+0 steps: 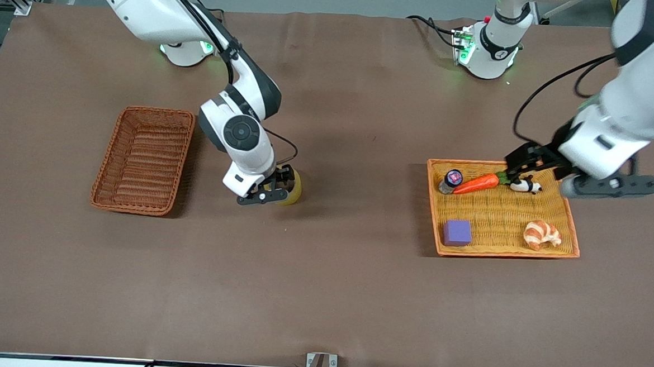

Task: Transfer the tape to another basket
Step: 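Grasp the tape roll with the right gripper while the left gripper withdraws, then lift the tape roll with the right gripper and lower it into the basket, then open the right gripper and draw it back from the basket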

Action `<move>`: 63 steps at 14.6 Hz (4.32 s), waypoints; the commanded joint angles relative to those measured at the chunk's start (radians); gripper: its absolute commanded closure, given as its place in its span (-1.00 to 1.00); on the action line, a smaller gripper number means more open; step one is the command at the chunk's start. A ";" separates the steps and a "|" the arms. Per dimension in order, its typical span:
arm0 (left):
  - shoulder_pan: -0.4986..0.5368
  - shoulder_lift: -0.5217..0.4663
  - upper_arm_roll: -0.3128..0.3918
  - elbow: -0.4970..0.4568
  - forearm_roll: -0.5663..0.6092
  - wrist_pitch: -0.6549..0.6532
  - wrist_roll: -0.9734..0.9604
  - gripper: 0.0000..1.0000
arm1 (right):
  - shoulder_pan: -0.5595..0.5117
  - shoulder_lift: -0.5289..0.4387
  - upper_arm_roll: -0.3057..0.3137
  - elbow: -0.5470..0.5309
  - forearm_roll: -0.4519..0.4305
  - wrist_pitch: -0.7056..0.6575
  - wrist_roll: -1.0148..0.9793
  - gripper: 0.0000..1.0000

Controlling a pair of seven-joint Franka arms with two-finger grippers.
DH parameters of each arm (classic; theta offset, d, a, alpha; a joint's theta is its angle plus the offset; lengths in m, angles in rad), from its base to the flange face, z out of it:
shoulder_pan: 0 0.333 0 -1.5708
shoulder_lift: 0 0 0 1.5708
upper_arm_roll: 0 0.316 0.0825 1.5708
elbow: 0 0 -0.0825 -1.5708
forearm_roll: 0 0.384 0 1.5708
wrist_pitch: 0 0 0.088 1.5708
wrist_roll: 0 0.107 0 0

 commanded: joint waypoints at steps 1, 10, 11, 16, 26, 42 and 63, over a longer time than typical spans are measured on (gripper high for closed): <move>-0.018 -0.126 0.044 -0.153 -0.010 0.047 0.046 -1.00 | -0.008 0.016 0.006 -0.011 -0.049 0.027 0.021 -1.00; -0.019 -0.166 0.111 -0.219 0.004 0.067 0.090 -1.00 | -0.003 0.062 0.008 -0.063 -0.148 0.107 0.097 -0.83; -0.019 -0.168 0.111 -0.227 0.002 0.067 0.110 -1.00 | -0.003 0.065 0.008 -0.062 -0.158 0.107 0.099 -0.56; -0.071 -0.166 0.169 -0.221 0.008 0.044 0.187 -1.00 | -0.014 0.073 0.009 -0.045 -0.156 0.093 0.099 0.71; -0.075 -0.162 0.179 -0.199 0.037 0.024 0.219 -1.00 | -0.184 -0.204 0.063 0.015 0.023 -0.283 0.073 0.99; -0.062 -0.165 0.179 -0.175 0.024 -0.004 0.215 -1.00 | -0.198 -0.500 -0.563 -0.704 0.071 0.268 -0.607 0.97; -0.064 -0.156 0.175 -0.150 0.042 -0.001 0.213 -1.00 | -0.322 -0.541 -0.386 -0.031 0.193 -0.420 -0.579 -1.00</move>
